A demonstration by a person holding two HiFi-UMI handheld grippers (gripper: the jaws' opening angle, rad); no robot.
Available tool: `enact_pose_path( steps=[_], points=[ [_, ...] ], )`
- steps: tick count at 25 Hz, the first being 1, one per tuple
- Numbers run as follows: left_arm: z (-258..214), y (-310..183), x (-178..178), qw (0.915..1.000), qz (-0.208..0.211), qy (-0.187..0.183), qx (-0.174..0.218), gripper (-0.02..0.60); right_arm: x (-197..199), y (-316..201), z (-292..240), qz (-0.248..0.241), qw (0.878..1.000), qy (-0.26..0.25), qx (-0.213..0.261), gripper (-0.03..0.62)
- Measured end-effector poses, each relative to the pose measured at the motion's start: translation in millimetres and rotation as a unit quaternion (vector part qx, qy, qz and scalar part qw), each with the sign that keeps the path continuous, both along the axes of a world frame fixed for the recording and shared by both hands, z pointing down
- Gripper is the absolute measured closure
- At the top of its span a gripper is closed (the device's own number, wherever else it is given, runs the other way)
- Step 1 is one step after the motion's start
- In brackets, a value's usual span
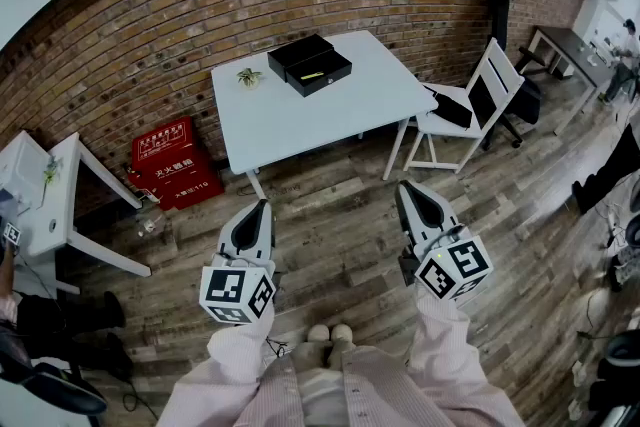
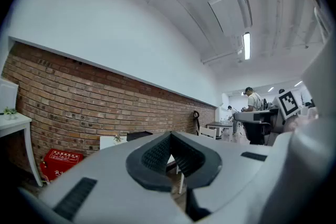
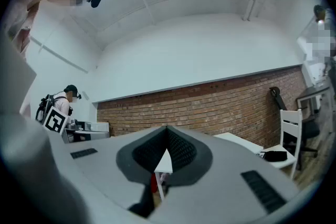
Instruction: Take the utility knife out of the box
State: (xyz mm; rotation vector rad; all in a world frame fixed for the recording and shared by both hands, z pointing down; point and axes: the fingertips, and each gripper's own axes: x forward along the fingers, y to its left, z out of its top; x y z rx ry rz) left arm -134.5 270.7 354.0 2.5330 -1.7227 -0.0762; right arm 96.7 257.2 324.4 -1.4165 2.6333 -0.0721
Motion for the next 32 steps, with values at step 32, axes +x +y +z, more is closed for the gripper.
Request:
enact_pose_path(
  steps=[32],
  points=[
    [14.2, -4.4, 40.9, 0.9999, -0.008, 0.014, -0.007, 0.589, 26.9, -12.5, 29.1, -0.035, 0.999, 0.004, -0.004, 0.522]
  ],
)
